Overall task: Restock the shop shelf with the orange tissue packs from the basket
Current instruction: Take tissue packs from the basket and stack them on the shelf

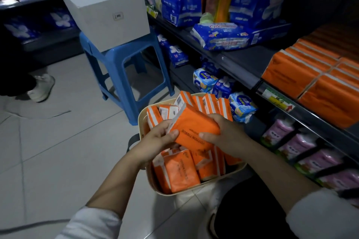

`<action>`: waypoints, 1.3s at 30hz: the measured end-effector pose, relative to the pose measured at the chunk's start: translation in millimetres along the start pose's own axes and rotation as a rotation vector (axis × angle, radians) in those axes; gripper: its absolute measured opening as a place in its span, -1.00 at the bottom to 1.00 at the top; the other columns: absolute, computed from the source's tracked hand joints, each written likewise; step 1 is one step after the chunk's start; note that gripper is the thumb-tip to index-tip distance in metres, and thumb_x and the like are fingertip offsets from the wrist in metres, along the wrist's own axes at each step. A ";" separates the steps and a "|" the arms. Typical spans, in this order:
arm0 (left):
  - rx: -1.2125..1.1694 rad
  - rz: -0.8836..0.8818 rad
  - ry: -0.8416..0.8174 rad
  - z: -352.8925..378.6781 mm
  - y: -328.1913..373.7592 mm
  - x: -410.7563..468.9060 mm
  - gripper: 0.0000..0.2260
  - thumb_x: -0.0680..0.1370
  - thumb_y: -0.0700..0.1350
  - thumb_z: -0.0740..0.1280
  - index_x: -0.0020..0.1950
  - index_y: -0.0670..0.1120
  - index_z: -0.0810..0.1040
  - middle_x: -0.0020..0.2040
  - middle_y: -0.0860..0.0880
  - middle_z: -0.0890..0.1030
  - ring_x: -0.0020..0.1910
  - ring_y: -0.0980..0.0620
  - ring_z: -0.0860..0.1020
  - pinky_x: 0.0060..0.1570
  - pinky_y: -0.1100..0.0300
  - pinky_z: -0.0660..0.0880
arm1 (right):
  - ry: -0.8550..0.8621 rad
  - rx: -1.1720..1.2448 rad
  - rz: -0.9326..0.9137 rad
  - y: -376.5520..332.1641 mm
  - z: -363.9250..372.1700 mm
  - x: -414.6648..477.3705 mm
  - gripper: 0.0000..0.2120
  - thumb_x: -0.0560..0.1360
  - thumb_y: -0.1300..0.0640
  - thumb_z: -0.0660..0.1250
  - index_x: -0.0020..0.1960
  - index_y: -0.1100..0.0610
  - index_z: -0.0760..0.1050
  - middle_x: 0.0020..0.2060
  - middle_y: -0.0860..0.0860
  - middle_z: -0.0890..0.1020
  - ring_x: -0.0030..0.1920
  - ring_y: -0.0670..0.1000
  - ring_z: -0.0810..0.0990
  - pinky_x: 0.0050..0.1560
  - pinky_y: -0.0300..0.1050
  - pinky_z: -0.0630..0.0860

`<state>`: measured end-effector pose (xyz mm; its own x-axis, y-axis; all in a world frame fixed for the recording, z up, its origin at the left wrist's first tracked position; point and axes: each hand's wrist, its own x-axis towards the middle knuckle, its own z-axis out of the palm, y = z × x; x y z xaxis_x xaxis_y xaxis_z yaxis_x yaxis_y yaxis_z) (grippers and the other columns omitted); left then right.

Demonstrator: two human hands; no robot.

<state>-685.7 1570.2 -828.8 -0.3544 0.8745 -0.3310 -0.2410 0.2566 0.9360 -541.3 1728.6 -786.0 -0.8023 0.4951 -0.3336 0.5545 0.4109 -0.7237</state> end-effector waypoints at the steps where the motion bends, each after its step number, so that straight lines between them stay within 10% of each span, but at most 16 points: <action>1: 0.007 0.000 0.008 2.0 -0.9 -0.8 -0.66 0.54 -0.04 0.27 0.28 -0.12 0.41 0.15 -0.19 0.61 0.13 -0.10 0.60 0.12 0.02 0.55 | -0.006 -0.008 0.010 -0.5 -0.4 -1.1 -0.48 0.49 -0.05 0.33 0.39 -0.01 0.25 0.07 -0.09 0.42 -0.03 -0.13 0.41 -0.08 -0.24 0.37; 12: 0.964 -0.291 0.197 1.7 -103.6 29.7 -0.20 0.37 0.17 0.45 0.50 0.14 0.09 0.50 0.00 0.20 0.46 -0.13 0.19 0.41 -0.13 0.20 | 0.202 -0.057 0.079 14.4 -3.1 -1.4 -0.58 0.50 -0.06 0.30 0.29 0.09 0.36 0.15 0.04 0.52 0.02 0.01 0.50 -0.01 -0.12 0.41; 21: 1.246 -0.324 0.236 9.8 -110.7 40.6 -0.37 0.43 0.14 0.39 0.43 0.01 0.27 0.36 -0.10 0.36 0.33 -0.12 0.36 0.31 -0.07 0.34 | 0.219 -0.045 0.083 19.8 -5.8 0.7 -0.54 0.51 -0.05 0.30 0.33 0.09 0.32 0.20 0.05 0.50 0.14 0.06 0.51 0.03 -0.12 0.39; 29: 0.656 -0.304 0.320 1.3 -69.8 32.8 -0.48 0.42 -0.04 0.46 0.30 -0.01 0.34 0.26 -0.04 0.44 0.21 -0.05 0.44 0.20 0.03 0.43 | 0.293 0.139 0.101 12.0 -6.4 -0.1 -0.62 0.51 -0.01 0.31 0.26 0.11 0.36 0.00 0.02 0.52 -0.06 0.01 0.52 -0.10 -0.12 0.45; 34: 0.053 -0.124 0.438 14.1 -26.7 9.8 -0.41 0.43 0.03 0.46 0.34 0.14 0.23 0.27 0.01 0.42 0.16 -0.06 0.50 0.08 -0.09 0.55 | 0.319 0.937 0.266 8.1 -15.6 -3.9 -0.81 0.52 0.09 0.32 0.07 0.15 0.45 -0.09 0.09 0.60 -0.16 0.01 0.60 -0.18 -0.10 0.57; 39: -0.101 0.047 0.326 56.3 11.0 -2.2 -0.32 0.52 0.04 0.33 0.48 0.29 -0.04 0.24 0.09 0.39 0.08 0.03 0.54 -0.09 -0.02 0.62 | 0.298 1.195 0.321 8.4 -21.6 -13.0 -0.68 0.48 0.07 0.38 0.16 0.18 0.46 0.00 0.11 0.64 -0.05 0.04 0.63 -0.13 -0.06 0.54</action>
<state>-636.7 1594.3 -811.0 -0.6332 0.7030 -0.3239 -0.3003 0.1626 0.9399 -521.4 1742.2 -774.7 -0.5031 0.6597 -0.5583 0.0458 -0.6247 -0.7795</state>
